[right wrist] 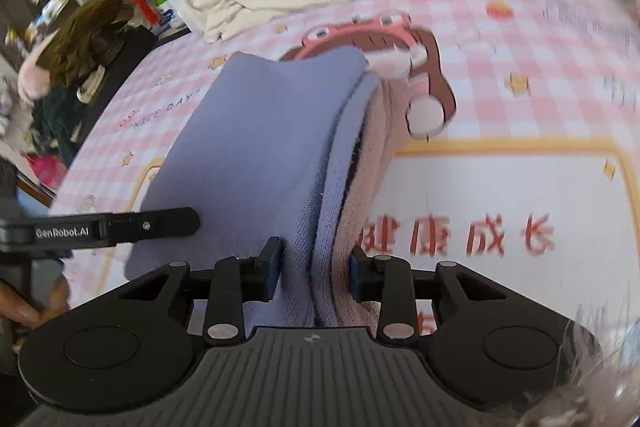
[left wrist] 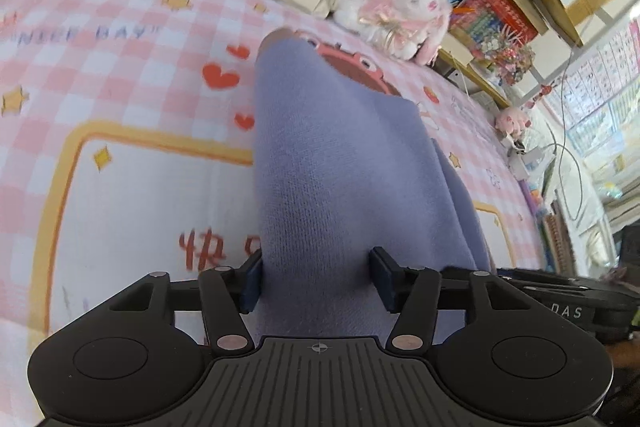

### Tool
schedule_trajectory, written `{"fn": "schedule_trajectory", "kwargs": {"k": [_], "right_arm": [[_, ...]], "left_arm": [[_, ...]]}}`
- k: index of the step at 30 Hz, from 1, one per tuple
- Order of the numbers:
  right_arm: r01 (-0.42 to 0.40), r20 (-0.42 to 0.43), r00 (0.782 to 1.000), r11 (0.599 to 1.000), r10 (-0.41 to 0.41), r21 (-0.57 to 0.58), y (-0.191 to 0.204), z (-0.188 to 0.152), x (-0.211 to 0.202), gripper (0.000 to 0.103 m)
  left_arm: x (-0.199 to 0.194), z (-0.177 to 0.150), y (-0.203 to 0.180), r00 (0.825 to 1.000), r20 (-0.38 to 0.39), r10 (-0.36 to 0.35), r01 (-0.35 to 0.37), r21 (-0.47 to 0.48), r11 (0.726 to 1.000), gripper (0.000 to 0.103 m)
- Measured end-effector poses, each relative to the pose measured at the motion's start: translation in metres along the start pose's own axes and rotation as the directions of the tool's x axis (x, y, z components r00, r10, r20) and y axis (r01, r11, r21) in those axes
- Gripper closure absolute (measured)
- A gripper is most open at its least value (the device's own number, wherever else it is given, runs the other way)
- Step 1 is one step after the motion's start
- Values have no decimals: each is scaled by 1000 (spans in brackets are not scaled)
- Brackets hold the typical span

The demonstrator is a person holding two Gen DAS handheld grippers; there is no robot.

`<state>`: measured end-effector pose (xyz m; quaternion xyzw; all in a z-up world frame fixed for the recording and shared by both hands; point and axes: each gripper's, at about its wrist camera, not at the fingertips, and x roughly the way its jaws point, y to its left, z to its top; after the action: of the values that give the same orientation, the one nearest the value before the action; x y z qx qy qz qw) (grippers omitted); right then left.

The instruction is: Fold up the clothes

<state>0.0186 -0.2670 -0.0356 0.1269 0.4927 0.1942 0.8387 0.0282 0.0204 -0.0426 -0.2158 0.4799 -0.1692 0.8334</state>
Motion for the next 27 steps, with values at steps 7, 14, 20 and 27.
{"fn": "schedule_trajectory", "kwargs": {"k": [7, 14, 20, 27], "right_arm": [[-83, -28, 996, 974, 90, 210, -30, 4, 14, 51], [-121, 4, 993, 977, 122, 176, -28, 7, 18, 66], [1, 121, 993, 993, 13, -116, 9, 0, -4, 71], [-14, 67, 998, 999, 17, -44, -4, 1, 1, 67]], "left_arm": [[8, 1, 16, 997, -1, -72, 71, -112, 991, 39], [9, -1, 7, 999, 20, -39, 41, -115, 993, 51], [-6, -5, -25, 995, 93, 22, -27, 53, 998, 56], [2, -7, -7, 1000, 24, -20, 21, -48, 999, 52]]}}
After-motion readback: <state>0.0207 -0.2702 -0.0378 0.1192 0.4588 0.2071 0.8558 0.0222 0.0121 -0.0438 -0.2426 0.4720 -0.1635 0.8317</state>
